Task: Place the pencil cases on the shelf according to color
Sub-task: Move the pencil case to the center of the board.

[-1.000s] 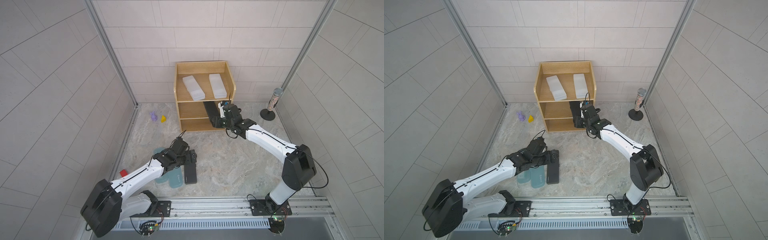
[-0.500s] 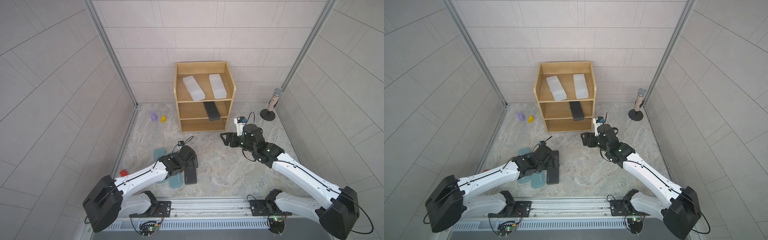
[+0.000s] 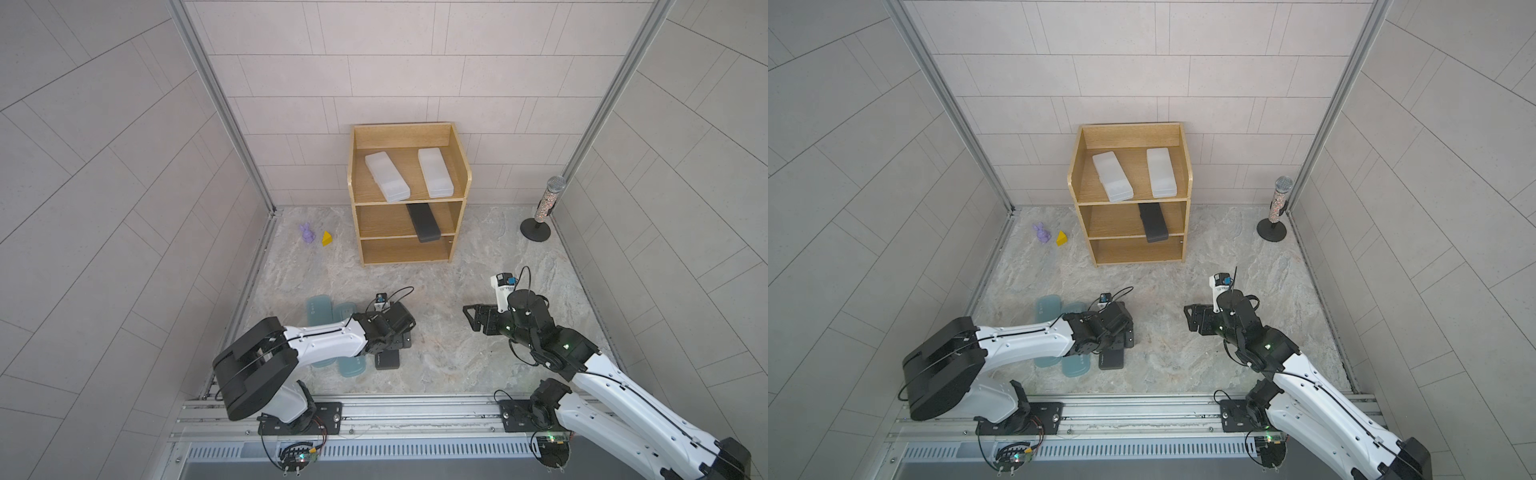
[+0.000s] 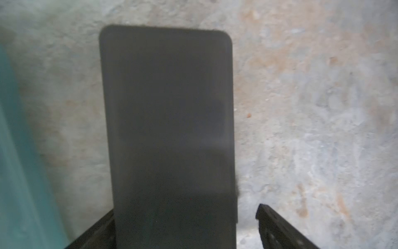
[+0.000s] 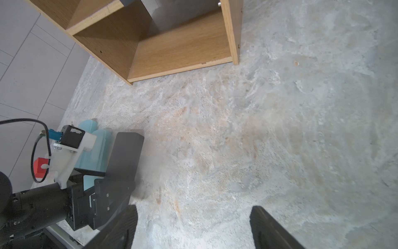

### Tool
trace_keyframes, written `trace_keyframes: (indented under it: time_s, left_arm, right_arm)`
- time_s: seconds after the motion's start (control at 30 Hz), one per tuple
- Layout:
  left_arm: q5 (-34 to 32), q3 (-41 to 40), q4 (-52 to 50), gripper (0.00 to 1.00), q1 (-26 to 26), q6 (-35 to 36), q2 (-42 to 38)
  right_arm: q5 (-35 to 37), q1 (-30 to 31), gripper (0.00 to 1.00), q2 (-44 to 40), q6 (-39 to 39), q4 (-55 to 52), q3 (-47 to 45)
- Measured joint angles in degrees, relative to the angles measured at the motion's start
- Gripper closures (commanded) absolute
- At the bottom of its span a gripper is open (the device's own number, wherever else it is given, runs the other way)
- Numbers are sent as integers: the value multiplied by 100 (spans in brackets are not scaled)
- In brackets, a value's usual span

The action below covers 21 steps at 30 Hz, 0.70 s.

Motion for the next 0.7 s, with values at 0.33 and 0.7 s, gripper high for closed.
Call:
trace_keyframes:
  time_s: [0.33, 0.7]
  left_arm:
    - [-9, 881, 439, 0, -365, -175, 444]
    - [-1226, -409, -1141, 0, 260, -308, -2389]
  right_arm:
    - [181, 0, 10, -337, -4, -776, 188]
    - [-120, 212, 10, -35, 153, -470, -17]
